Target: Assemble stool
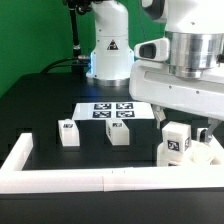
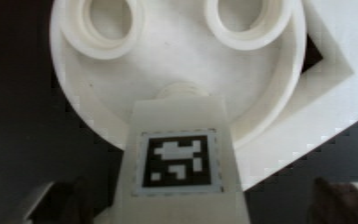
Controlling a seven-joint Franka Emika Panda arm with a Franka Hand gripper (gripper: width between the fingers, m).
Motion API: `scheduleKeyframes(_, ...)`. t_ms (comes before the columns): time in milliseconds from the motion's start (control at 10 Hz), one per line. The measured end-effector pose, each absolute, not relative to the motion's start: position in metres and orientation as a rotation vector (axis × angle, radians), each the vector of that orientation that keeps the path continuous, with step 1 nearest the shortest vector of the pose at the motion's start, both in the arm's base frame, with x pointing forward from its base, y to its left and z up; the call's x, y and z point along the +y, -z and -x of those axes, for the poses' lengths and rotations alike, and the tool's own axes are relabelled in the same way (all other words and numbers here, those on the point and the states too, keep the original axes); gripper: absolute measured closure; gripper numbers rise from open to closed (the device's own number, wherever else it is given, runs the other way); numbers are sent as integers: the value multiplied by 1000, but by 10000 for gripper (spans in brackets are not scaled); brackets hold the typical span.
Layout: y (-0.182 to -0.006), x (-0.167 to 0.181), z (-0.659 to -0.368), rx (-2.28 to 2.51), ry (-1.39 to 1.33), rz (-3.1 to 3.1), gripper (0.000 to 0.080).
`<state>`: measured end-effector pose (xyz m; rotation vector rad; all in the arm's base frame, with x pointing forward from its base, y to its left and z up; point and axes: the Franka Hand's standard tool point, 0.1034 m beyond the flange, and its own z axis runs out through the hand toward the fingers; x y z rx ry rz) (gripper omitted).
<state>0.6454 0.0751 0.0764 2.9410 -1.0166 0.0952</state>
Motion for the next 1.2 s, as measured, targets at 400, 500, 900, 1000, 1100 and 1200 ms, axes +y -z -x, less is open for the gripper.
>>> scheduleKeyframes(400,-72,76,-645,-1056,-92,-2971,151)
scheduleKeyframes(500,-75,74,-645,-968,-97,-3019,151)
scheduleKeyframes(900,-102,69,-648,-486,-100,-3146,151)
scheduleKeyframes(1000,-110,70,-647,-406,-86,-3153,151)
scheduleKeyframes(1100,-120,73,-649,-247,-86,-3161,151)
scheduleKeyframes(1200,-118,72,-650,-81,-97,-3166,151)
